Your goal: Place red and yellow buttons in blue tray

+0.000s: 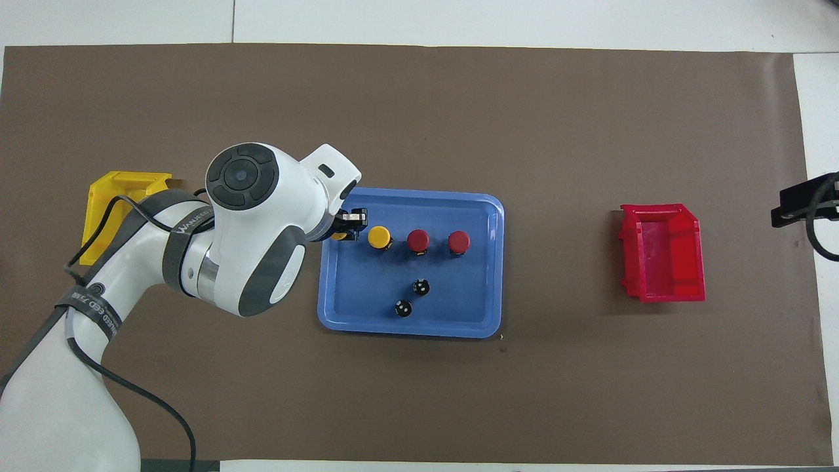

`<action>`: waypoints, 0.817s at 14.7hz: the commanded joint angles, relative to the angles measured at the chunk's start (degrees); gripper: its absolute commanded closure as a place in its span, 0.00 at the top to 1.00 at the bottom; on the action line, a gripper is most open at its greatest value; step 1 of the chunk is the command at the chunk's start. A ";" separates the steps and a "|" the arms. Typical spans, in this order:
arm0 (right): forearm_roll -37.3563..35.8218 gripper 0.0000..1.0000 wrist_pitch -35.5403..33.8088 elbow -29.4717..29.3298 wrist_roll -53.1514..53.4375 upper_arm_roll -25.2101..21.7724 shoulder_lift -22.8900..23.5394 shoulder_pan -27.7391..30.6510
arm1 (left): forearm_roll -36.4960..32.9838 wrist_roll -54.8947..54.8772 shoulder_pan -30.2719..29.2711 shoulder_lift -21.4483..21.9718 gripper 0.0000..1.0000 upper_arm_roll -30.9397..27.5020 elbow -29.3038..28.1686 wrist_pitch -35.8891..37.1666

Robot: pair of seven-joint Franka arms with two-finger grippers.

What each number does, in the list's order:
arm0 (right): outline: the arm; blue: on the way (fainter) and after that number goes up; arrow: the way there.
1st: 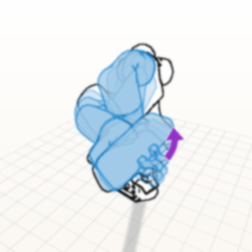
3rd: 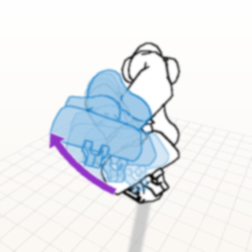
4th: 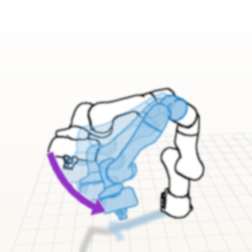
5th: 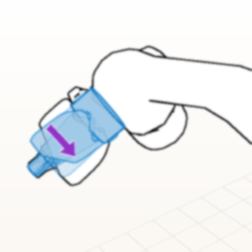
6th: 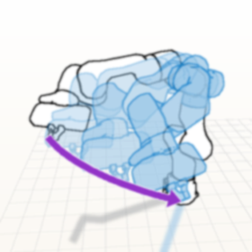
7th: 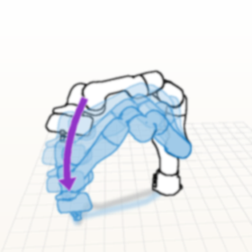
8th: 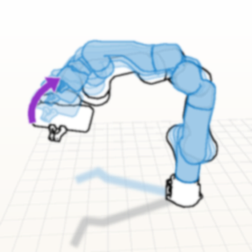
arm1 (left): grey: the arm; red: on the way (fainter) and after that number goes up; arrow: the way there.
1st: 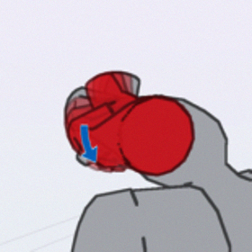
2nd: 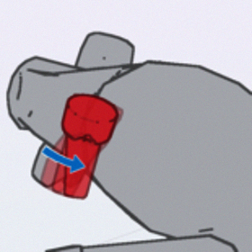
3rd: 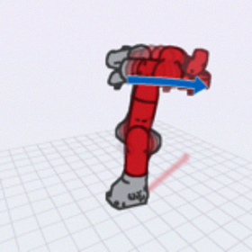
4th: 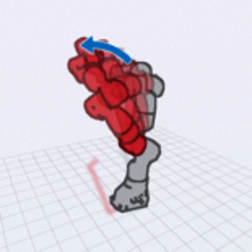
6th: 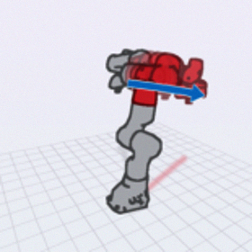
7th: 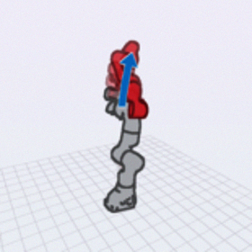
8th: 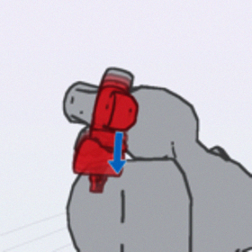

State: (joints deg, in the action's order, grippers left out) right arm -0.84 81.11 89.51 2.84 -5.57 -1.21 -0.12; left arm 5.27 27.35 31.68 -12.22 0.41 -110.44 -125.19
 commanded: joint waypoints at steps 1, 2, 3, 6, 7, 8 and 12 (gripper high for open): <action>-0.65 1.00 0.01 2.24 -1.17 0.29 -1.87 0.12 | 0.61 0.95 1.36 -0.17 0.01 -1.20 -2.23 -2.60; -0.65 1.00 0.10 2.24 -1.52 0.21 -1.78 0.29 | 0.61 1.12 1.36 -0.09 0.01 -1.20 -2.58 -2.77; -0.56 1.00 0.27 2.16 -2.31 0.21 -1.78 0.55 | 0.61 1.12 1.36 -0.08 0.01 -1.20 -2.59 -2.51; -0.47 1.00 0.10 2.24 -4.07 0.12 -1.87 1.08 | 0.61 1.30 1.27 -0.08 0.05 -1.29 -2.67 -2.60; -0.47 1.00 0.10 2.24 -4.07 0.12 -1.87 1.08 | 0.70 1.91 1.27 -0.08 0.35 -1.38 -2.41 -2.51; -0.47 1.00 0.18 2.24 -4.07 0.20 -1.96 1.08 | 0.62 2.43 1.27 -0.08 0.74 -1.38 -1.89 -1.82; -0.56 1.00 0.10 2.24 -4.07 0.29 -1.96 0.82 | -0.26 2.35 0.75 1.32 1.00 -1.64 2.14 6.33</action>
State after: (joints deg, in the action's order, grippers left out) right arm -0.97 81.11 90.10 0.20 -5.60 -1.70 0.33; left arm 5.27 29.04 31.92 -12.43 -0.11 -110.75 -124.30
